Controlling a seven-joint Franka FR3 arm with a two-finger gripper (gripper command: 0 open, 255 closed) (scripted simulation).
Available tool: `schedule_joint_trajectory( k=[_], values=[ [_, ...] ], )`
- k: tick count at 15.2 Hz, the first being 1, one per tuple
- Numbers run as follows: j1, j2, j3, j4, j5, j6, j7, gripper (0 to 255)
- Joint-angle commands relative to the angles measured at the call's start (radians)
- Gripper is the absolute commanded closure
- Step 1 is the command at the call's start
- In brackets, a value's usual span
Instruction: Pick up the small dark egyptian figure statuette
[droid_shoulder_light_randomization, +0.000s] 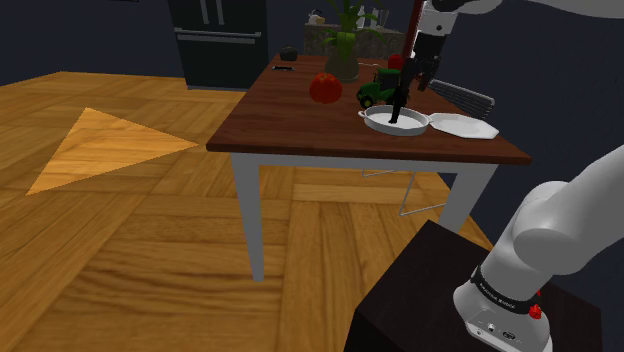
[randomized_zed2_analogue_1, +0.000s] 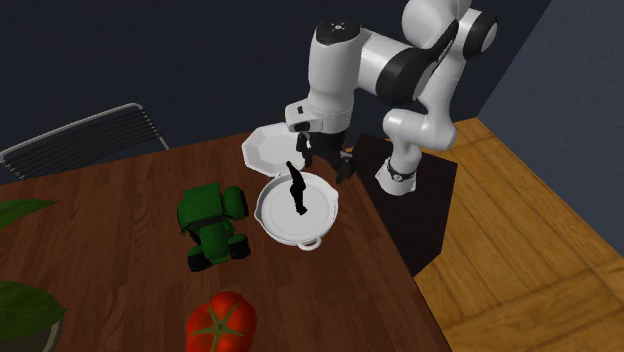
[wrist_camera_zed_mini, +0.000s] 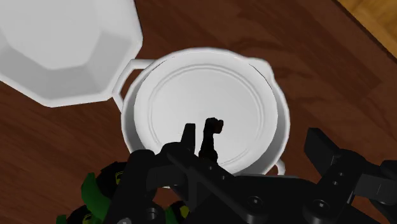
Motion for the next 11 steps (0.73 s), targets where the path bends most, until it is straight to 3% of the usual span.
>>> schedule_joint_trajectory(
  k=[1,4,11],
  values=[
    [-0.001,0.056,-0.031,0.065,0.020,0.007,-0.040,0],
    [-0.004,0.132,-0.070,0.162,0.054,0.003,-0.092,0],
    [-0.008,0.112,-0.070,0.040,0.046,0.106,-0.090,0]
  ],
)
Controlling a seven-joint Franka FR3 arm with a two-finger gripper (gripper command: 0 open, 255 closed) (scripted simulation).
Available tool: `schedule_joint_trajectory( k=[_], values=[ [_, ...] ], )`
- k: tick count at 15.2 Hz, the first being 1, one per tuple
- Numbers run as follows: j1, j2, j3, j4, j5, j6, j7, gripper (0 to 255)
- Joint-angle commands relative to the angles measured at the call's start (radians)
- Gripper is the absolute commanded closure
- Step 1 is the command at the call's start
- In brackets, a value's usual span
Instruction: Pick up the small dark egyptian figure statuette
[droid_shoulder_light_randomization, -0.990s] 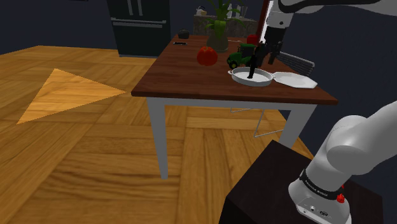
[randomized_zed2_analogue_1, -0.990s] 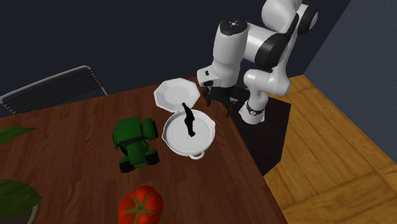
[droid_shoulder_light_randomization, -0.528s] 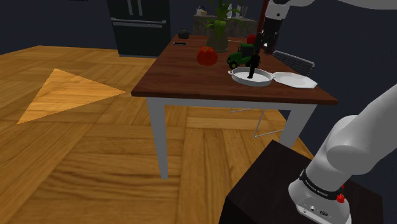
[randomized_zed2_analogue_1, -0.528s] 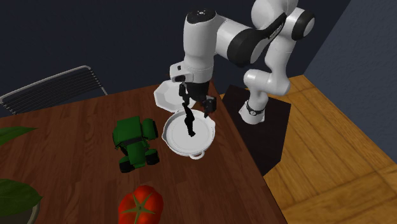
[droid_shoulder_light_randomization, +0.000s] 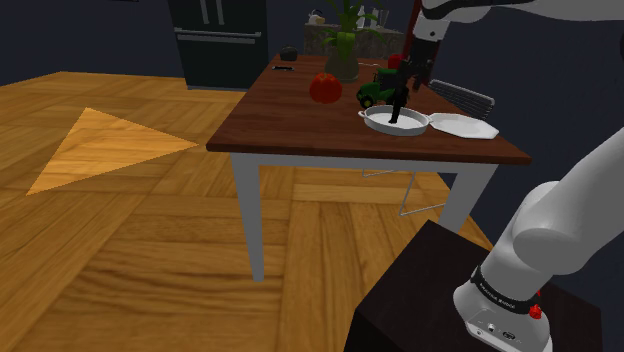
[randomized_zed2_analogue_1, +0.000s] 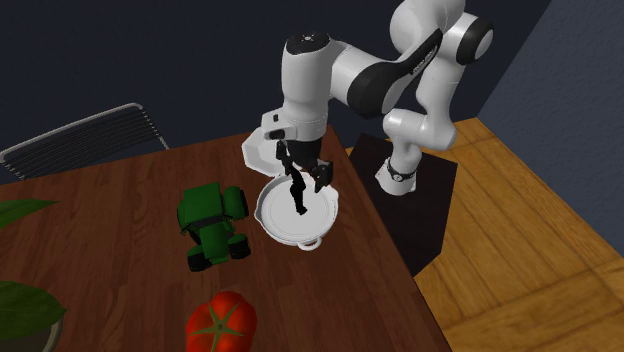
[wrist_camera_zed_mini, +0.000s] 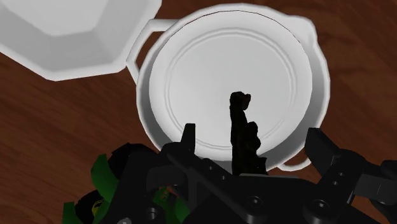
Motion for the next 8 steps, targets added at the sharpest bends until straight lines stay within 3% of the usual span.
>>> schedule_joint_trajectory(
  k=[1,2,3,8],
  values=[
    [-0.001,-0.004,-0.001,-0.022,-0.002,0.019,-0.002,0],
    [-0.001,-0.004,-0.001,-0.022,-0.002,0.019,-0.002,0],
    [-0.001,-0.004,-0.001,-0.020,-0.002,0.018,-0.001,255],
    [-0.001,-0.002,-0.001,-0.018,-0.001,0.017,-0.002,255]
  ],
)
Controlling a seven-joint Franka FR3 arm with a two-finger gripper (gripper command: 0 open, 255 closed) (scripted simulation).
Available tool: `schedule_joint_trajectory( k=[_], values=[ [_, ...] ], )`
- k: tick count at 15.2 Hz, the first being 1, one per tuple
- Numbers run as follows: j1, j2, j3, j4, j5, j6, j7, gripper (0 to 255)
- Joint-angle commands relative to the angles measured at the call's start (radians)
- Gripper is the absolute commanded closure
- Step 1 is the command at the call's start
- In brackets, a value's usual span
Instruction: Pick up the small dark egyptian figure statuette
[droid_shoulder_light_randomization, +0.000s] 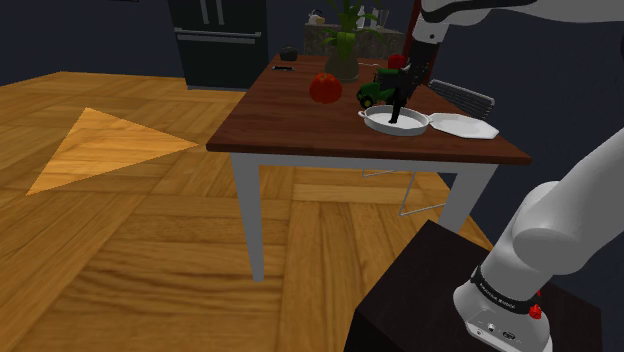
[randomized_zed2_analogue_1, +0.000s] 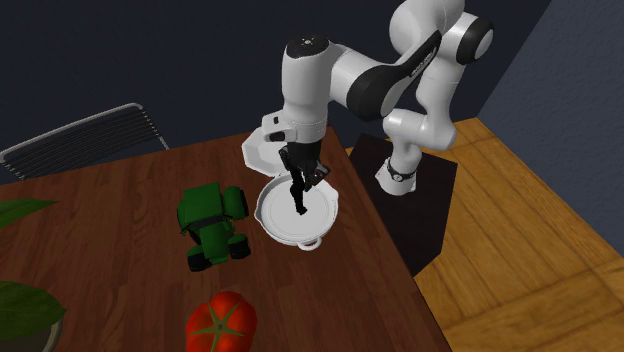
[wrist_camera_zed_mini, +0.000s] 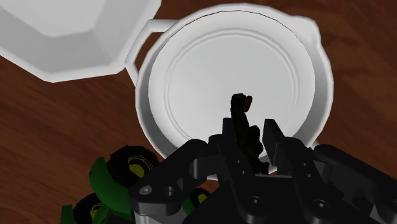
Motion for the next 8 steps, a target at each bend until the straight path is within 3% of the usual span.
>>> schedule_joint_trajectory(
  k=[1,8],
  values=[
    [0.000,0.000,0.000,0.000,0.000,0.000,0.000,255],
    [0.001,0.008,0.001,0.058,0.003,-0.052,-0.001,255]
  ],
)
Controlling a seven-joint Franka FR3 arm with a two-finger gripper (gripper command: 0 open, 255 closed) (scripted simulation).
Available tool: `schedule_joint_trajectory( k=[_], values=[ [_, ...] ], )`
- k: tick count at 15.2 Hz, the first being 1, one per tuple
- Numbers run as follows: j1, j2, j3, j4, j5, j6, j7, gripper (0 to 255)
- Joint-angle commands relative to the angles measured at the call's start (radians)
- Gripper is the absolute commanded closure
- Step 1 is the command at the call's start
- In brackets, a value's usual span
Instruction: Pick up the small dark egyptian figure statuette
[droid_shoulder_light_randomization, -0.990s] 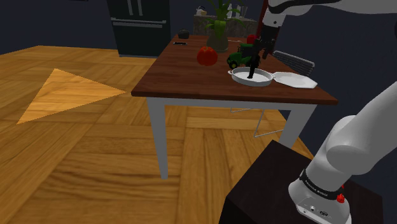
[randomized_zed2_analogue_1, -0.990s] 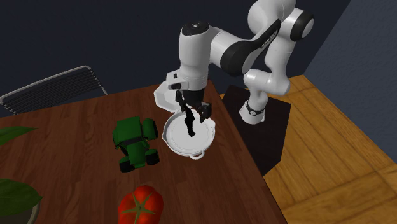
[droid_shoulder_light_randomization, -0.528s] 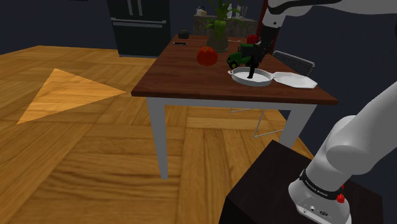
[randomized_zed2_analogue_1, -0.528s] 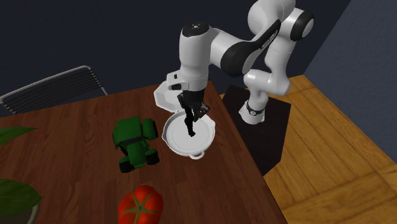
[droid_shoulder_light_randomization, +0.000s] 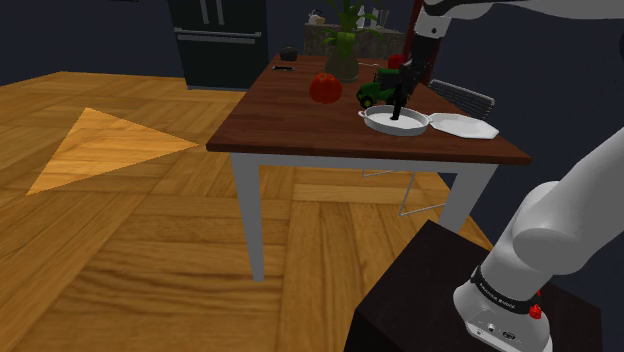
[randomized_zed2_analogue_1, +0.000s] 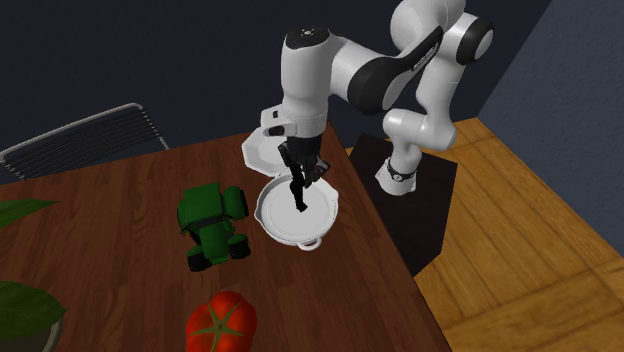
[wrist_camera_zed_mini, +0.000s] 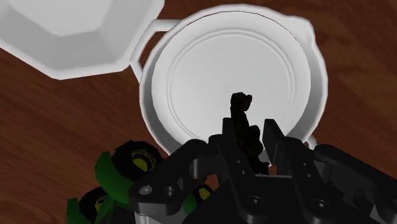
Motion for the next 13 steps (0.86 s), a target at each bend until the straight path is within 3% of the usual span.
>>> schedule_joint_trajectory(
  k=[1,13],
  values=[
    [0.001,0.007,0.000,0.036,0.003,-0.029,0.000,255],
    [0.005,0.051,-0.004,0.218,0.020,-0.171,-0.009,255]
  ],
)
